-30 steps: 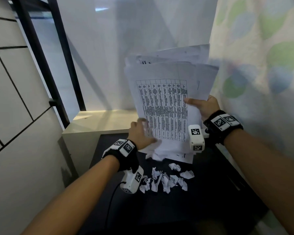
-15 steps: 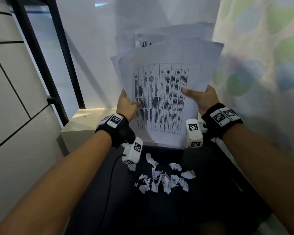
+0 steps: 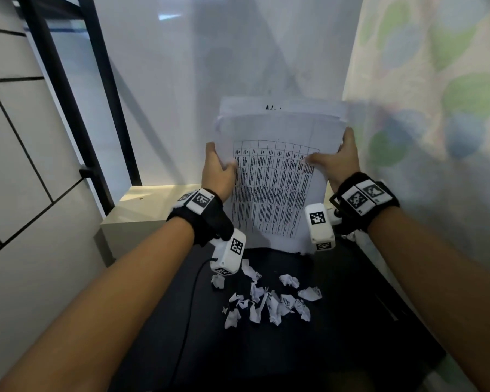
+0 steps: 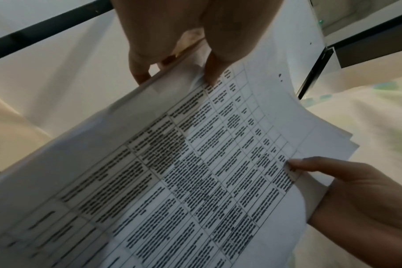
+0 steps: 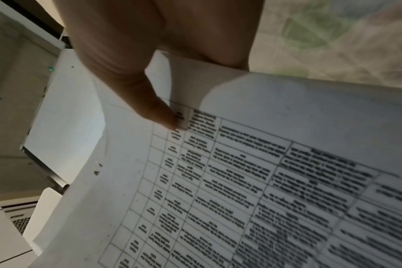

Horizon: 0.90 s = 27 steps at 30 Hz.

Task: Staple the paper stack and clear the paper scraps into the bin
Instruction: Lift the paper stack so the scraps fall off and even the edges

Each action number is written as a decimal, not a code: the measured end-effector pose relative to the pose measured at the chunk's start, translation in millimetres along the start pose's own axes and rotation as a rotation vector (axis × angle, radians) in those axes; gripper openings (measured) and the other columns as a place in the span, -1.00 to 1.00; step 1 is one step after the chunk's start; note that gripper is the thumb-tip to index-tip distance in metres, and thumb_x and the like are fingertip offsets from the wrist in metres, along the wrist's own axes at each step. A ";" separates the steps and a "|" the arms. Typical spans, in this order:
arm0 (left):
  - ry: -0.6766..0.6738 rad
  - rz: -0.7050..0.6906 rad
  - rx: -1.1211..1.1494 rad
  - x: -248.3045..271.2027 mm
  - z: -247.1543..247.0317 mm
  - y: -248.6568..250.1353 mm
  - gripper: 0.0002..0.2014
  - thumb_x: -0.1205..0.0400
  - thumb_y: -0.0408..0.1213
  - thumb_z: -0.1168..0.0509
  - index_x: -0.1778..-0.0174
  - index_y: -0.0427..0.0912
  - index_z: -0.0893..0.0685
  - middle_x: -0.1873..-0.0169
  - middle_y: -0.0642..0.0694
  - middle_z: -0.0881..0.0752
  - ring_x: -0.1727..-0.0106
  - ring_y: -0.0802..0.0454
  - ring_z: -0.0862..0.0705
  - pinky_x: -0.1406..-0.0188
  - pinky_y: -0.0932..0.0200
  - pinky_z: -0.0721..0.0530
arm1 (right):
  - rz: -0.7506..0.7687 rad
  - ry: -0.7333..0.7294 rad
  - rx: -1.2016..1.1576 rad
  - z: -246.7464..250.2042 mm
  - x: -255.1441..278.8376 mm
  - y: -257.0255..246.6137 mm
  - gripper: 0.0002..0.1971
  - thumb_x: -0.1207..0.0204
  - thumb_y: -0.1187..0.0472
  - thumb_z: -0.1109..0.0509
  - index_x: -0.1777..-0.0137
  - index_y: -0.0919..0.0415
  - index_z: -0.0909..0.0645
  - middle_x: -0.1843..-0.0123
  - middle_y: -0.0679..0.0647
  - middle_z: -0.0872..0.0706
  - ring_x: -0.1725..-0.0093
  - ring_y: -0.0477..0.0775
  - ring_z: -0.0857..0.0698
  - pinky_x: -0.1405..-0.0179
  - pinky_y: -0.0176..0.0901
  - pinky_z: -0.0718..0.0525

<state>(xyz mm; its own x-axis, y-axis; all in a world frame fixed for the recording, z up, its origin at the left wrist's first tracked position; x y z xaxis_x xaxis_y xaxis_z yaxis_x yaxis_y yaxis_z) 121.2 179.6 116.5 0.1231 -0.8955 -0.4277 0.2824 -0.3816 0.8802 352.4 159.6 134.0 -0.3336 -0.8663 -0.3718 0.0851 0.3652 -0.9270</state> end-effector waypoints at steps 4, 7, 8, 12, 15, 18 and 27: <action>-0.051 0.087 0.052 1.4 -0.7 -4.1 -0.48 -0.66 -0.46 -0.13 -0.52 -0.30 -0.09 -0.03 -0.10 -0.54 0.04 0.00 -0.56 0.09 0.21 -0.56 | -0.095 -0.005 -0.038 -0.6 0.3 7.6 -0.17 -0.22 0.53 -0.50 -0.36 0.00 -0.16 -0.17 0.30 -0.58 -0.07 0.24 -0.66 -0.07 0.17 -0.73; -0.145 0.154 0.009 3.9 -4.7 -10.9 -0.46 -0.68 -0.44 -0.13 -0.55 -0.32 -0.06 -0.32 -0.27 -0.50 -0.24 -0.11 -0.54 -0.25 0.08 -0.51 | -0.186 -0.030 0.061 -8.0 0.4 23.0 -0.14 -0.13 0.41 -0.52 -0.47 0.22 -0.25 -0.31 0.32 -0.57 -0.25 0.30 -0.62 -0.28 0.22 -0.64; -0.161 0.153 -0.022 3.9 -4.7 -11.4 -0.50 -0.69 -0.44 -0.10 -0.53 -0.34 -0.10 -0.29 -0.26 -0.53 -0.21 -0.10 -0.56 -0.21 0.11 -0.52 | -0.191 -0.029 0.090 -10.9 2.0 21.7 -0.30 -0.16 0.41 -0.48 -0.36 0.32 -0.37 -0.24 0.31 -0.62 -0.22 0.27 -0.63 -0.28 0.16 -0.63; -0.129 0.077 -0.140 0.7 2.0 -7.2 -0.59 -0.72 -0.39 0.00 -0.49 -0.41 -0.20 0.11 -0.11 -0.50 0.13 0.01 -0.50 0.07 0.22 -0.41 | -0.114 0.017 0.106 -14.5 4.6 9.6 -0.71 -0.39 0.50 -0.29 -0.09 0.28 -0.58 0.03 0.19 -0.67 0.01 0.14 -0.65 -0.10 0.04 -0.68; -0.082 0.050 -0.083 -0.9 11.0 -6.0 -0.65 -0.72 -0.37 -0.04 -0.43 -0.36 -0.24 -0.06 -0.15 -0.48 -0.07 -0.01 -0.49 -0.09 0.19 -0.44 | -0.051 0.001 0.081 -12.2 4.0 8.8 -0.75 -0.33 0.45 -0.33 0.02 0.21 -0.56 0.05 0.19 -0.69 0.04 0.16 -0.68 -0.11 0.17 -0.70; -0.052 0.068 0.058 -0.9 16.8 -6.1 -0.60 -0.66 -0.51 -0.11 -0.43 -0.38 -0.23 -0.22 -0.14 -0.51 -0.23 -0.02 -0.51 -0.35 0.11 -0.49 | -0.068 -0.033 0.036 -13.1 4.8 8.5 -0.73 -0.27 0.45 -0.34 0.05 0.19 -0.51 0.12 0.16 -0.68 0.06 0.18 -0.65 -0.04 0.11 -0.68; 0.027 -0.100 0.079 0.2 14.1 11.4 -0.45 -0.61 -0.63 -0.03 -0.52 -0.35 -0.07 -0.19 -0.10 -0.40 0.03 0.28 -0.58 0.22 0.76 -0.54 | 0.038 0.061 0.047 -22.4 4.5 -10.4 -0.72 -0.39 0.45 -0.32 -0.07 0.20 -0.51 0.12 0.05 -0.64 0.24 -0.09 -0.60 0.39 -0.40 -0.64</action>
<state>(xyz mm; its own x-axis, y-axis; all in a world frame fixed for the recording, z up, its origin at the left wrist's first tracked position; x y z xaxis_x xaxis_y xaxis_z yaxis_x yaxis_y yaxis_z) 111.0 171.8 129.3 0.1239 -0.8458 -0.5189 0.2186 -0.4868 0.8457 328.9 159.6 143.1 -0.3859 -0.8289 -0.4048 0.1428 0.3799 -0.9140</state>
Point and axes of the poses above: each hand's wrist, its own x-axis away from the middle knuckle, its own z-axis out of the back of the hand, y = z × x, the point moved 5 cm from there along -x, towards the middle knuckle
